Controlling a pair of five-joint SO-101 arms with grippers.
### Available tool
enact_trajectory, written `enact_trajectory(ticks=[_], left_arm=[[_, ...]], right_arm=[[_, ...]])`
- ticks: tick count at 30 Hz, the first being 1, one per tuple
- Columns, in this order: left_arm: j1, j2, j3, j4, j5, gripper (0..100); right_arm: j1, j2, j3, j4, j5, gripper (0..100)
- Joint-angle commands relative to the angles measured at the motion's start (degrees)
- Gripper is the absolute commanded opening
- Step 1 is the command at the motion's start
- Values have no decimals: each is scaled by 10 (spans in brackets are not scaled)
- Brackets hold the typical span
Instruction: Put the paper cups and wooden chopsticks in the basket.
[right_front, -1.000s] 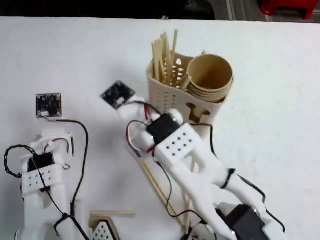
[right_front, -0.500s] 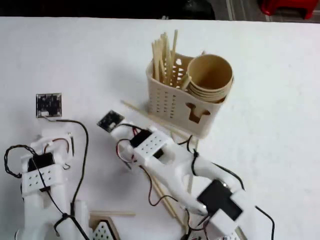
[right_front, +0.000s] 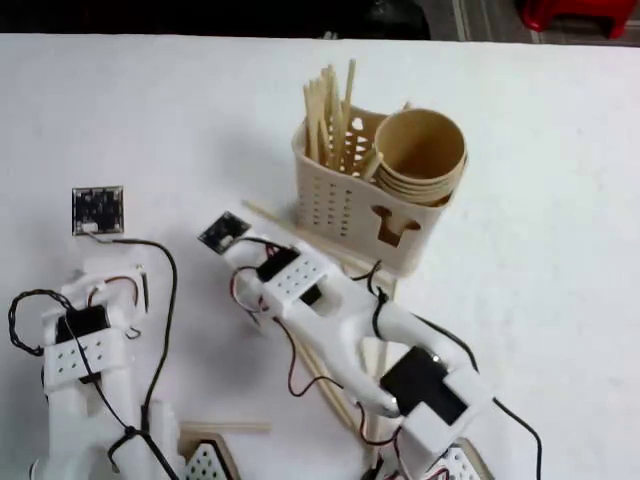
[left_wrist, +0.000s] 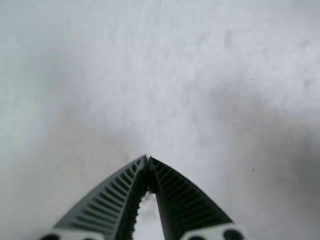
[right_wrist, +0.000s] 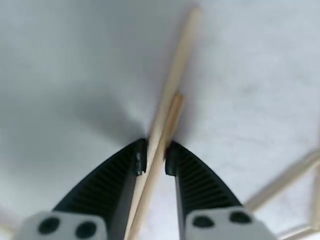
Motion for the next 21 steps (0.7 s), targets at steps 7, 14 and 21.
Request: enact_trajectory(ticks=[7, 14, 21], left_arm=[[-6, -15, -2, -13, -7, 23], [-6, -15, -2, -13, -7, 23], [-6, -16, -2, -13, -7, 23]], right_arm=[[-7, -65, -90, 90, 4, 20], [10, -155, -90, 91, 4, 20], [77, -279, -148, 89, 0, 20]])
